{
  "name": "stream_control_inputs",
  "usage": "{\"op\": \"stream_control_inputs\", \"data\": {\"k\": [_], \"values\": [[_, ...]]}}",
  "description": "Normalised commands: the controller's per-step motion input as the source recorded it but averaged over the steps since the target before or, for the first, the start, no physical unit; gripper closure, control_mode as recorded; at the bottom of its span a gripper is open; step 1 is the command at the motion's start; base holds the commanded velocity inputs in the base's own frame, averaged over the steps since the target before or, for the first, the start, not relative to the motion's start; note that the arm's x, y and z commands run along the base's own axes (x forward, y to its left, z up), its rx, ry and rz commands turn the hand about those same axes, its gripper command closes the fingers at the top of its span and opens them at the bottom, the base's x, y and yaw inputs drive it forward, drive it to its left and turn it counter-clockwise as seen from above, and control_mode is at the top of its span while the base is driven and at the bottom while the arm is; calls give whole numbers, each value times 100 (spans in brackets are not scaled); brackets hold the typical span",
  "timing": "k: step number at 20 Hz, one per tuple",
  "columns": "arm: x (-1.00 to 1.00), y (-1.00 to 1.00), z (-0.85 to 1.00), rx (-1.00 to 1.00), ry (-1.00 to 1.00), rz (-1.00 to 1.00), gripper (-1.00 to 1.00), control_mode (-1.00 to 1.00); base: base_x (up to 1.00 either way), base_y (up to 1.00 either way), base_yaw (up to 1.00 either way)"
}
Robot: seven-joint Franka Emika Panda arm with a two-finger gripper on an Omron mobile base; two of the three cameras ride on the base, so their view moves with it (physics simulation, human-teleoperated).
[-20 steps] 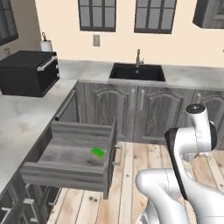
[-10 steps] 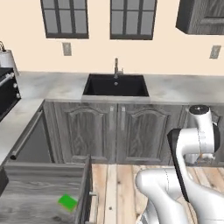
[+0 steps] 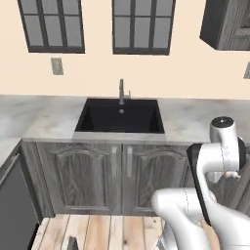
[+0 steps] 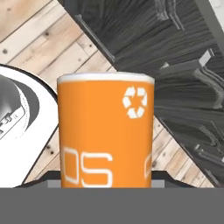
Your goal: Restock the sink supplies by placing the sponge and soap dispenser on the counter and next to the sink. Make sure the soap dispenser is upright.
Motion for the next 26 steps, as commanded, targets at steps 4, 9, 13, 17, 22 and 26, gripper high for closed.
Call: {"op": "stream_control_inputs", "data": {"k": [4,9,13,17,22,26], "values": [[0,0,0,0,0,0,100,100,100,-59,0],[0,0,0,0,0,0,100,100,85,-44,1],[0,0,0,0,0,0,100,100,28,-9,0],[58,0,0,-1,8,5,100,-100,0,0,0],[100,0,0,-11,31,10,100,-100,0,0,0],[100,-1,0,-11,33,13,100,-100,0,0,0]]}}
